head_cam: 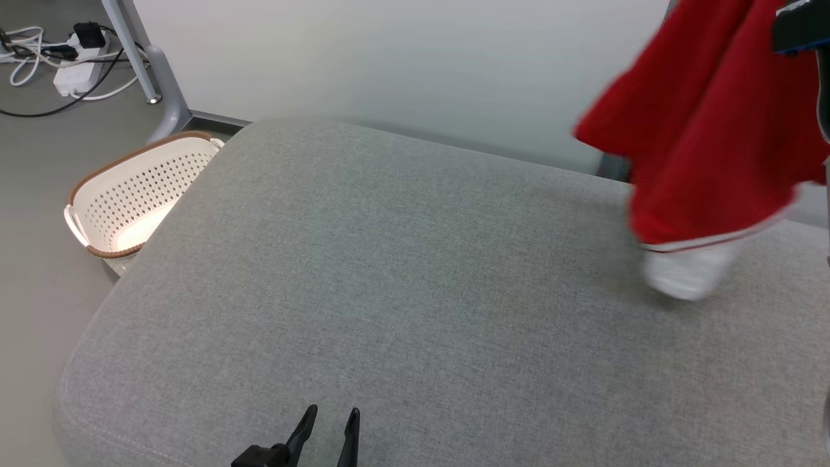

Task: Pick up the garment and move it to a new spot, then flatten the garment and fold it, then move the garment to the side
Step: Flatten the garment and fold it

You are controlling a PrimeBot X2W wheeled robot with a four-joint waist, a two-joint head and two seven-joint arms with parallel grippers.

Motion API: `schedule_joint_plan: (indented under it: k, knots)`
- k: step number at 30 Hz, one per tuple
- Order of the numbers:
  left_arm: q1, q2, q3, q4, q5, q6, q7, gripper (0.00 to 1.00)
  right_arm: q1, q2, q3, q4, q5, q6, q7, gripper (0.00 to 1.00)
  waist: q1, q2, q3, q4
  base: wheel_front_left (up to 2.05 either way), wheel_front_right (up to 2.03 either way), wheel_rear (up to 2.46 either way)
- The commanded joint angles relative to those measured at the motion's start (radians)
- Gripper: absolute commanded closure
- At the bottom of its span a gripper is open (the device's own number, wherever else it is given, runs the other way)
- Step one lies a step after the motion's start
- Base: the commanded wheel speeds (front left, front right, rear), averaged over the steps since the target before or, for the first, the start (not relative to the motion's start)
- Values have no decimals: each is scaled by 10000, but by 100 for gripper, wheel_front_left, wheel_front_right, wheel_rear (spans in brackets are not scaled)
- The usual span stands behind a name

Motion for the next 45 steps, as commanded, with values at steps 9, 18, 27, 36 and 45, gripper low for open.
schedule_joint_plan:
  k: [9, 18, 27, 36, 45]
  knots:
    - [105, -1, 63, 28, 108, -8, -25, 0, -228, 561, 930, -273, 715, 0, -27, 100, 1, 0, -75, 88, 0, 0, 0]
    - [144, -1, 160, 14, 133, -12, -25, 0, 442, 175, 845, -178, 1553, -1, -27, 100, 1, 0, -55, 74, 0, 0, 0]
    - [-165, -1, 38, -8, 173, -14, -25, 0, 2021, -1100, -1111, 2619, 127, 0, 354, 0, 1, 0, 336, 75, 0, 0, 0]
    - [-228, -1, 121, 63, 275, -14, -25, 0, 3112, 24, -1783, 3584, -966, 0, 36, 0, 1, 0, 507, 31, 0, 0, 0]
    - [-359, 0, 12, 0, 165, -15, -25, 0, 5149, 1481, 1168, 1975, 159, 0, -29, 0, 1, 0, 527, -49, 0, 0, 0]
